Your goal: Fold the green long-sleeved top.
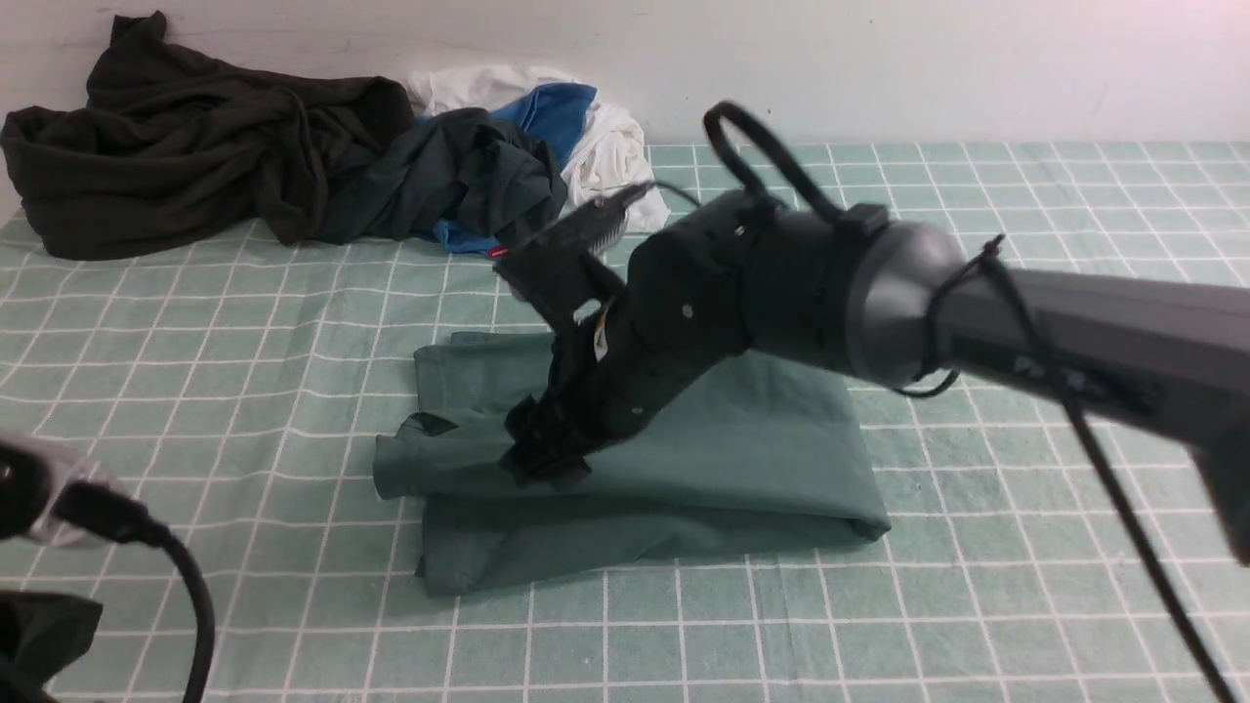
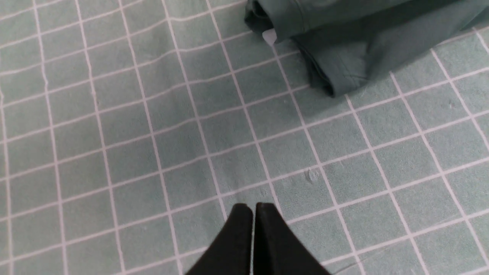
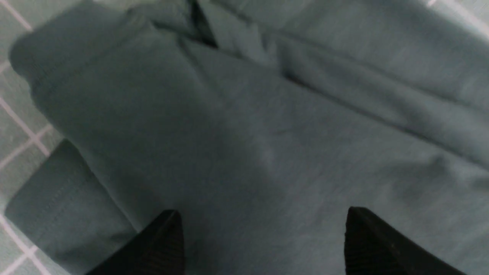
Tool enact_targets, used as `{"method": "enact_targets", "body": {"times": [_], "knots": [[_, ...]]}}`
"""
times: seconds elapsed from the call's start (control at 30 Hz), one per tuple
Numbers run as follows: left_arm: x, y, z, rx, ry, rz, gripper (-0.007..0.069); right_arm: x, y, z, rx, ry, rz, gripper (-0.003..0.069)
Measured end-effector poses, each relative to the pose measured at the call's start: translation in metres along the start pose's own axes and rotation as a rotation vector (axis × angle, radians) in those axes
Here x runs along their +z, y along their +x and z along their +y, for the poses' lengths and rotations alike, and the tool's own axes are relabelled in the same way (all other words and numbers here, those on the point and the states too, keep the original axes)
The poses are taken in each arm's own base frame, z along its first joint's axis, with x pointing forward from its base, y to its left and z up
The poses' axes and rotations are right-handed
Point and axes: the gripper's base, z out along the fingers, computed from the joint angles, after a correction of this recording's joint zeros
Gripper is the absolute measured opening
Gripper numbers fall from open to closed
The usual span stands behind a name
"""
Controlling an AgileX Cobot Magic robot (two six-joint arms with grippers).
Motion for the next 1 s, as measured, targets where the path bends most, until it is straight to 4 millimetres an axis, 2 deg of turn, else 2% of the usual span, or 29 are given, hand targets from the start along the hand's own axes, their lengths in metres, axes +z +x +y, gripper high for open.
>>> {"method": "enact_targets", "body": {"times": [0.1,0.23,0.3,0.37,0.43,0.47,0.5,0.53,0.57,0.6,0.7,0.77,0.8,0.9,1.0], "knots": [[-0.002,0.016,0.000,-0.029,-0.002,-0.033,-0.0003,0.014,0.010,0.008,-0.009,-0.017,0.072,0.0488],[-0.012,0.024,0.001,-0.028,-0.017,-0.099,-0.0003,-0.002,0.006,0.010,-0.019,-0.026,0.084,0.0472],[-0.020,0.028,0.002,-0.019,-0.033,-0.147,-0.0003,-0.035,-0.003,0.009,-0.043,-0.022,0.061,0.0462],[-0.026,0.031,0.003,-0.016,-0.040,-0.185,-0.0003,-0.076,-0.010,0.008,-0.062,-0.010,0.018,0.0448],[-0.029,0.033,0.003,-0.016,-0.041,-0.206,-0.0003,-0.104,-0.012,0.005,-0.064,-0.003,-0.012,0.0433],[-0.031,0.034,0.003,-0.017,-0.041,-0.216,-0.0003,-0.131,-0.012,0.003,-0.061,0.006,-0.052,0.0414],[-0.031,0.034,0.003,-0.017,-0.041,-0.221,-0.0003,-0.149,-0.009,0.000,-0.057,0.013,-0.078,0.0393],[-0.032,0.034,0.003,-0.017,-0.042,-0.223,-0.0003,-0.166,-0.004,0.000,-0.055,0.017,-0.102,0.0378],[-0.032,0.034,0.003,-0.017,-0.042,-0.223,-0.0003,-0.169,-0.003,-0.001,-0.056,0.018,-0.106,0.0374],[-0.032,0.034,0.003,-0.016,-0.042,-0.223,-0.0003,-0.191,0.009,-0.002,-0.053,0.026,-0.133,0.0337],[-0.032,0.035,0.003,-0.016,-0.042,-0.222,-0.0003,-0.227,0.039,-0.001,-0.051,0.034,-0.190,0.0257],[-0.032,0.035,0.003,-0.016,-0.042,-0.222,-0.0003,-0.241,0.062,0.001,-0.041,0.034,-0.223,0.0200],[-0.032,0.035,0.003,-0.016,-0.042,-0.222,-0.0003,-0.243,0.064,0.001,-0.041,0.034,-0.224,0.0200],[-0.032,0.035,0.003,-0.016,-0.042,-0.223,-0.0003,-0.271,0.107,0.004,-0.025,0.031,-0.326,0.0103],[-0.032,0.035,0.003,-0.016,-0.042,-0.223,-0.0003,-0.283,0.137,0.007,0.000,0.014,-0.398,0.0034]]}}
